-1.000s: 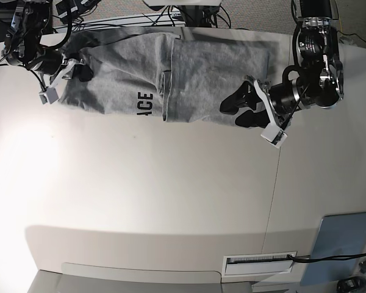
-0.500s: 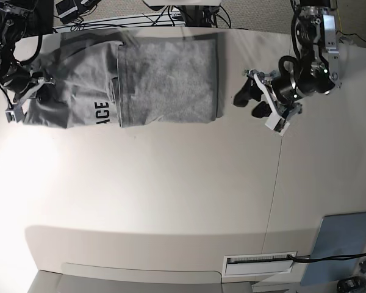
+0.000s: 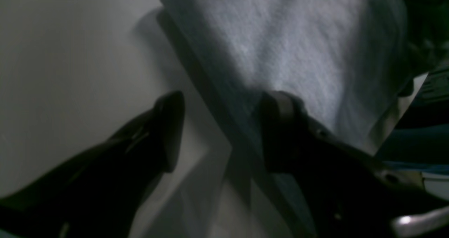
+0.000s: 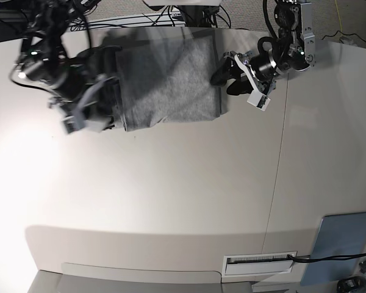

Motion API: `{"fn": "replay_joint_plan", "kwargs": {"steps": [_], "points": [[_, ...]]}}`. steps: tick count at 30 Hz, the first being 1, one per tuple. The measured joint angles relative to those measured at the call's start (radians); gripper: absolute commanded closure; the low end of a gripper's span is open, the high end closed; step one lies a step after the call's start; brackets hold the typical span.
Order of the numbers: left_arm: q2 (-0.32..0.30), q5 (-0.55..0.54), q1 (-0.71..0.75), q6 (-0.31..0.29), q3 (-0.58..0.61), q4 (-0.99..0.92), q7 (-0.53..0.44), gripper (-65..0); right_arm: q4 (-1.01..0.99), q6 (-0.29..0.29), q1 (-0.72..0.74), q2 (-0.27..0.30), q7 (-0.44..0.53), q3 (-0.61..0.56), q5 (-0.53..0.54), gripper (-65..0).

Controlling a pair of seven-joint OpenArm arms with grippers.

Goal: Fold the T-shirt properly

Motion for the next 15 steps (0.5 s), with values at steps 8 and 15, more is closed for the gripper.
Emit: {"fn": "replay_joint_plan", "kwargs": {"steps": [8,15], "points": [[0.005,0.123,-0.010,0.062,0.153,0.009,-0.061,-33.4,0.023,-0.041,0.038,-0.100,0.051,-0.297,-0.134,0.0],[0.005,0.184,-0.010,0.092,0.217,0.010,-0.129,-33.4,0.023,-0.076,0.036,-0.172,0.063,-0.460,-0.213,0.0]]}}
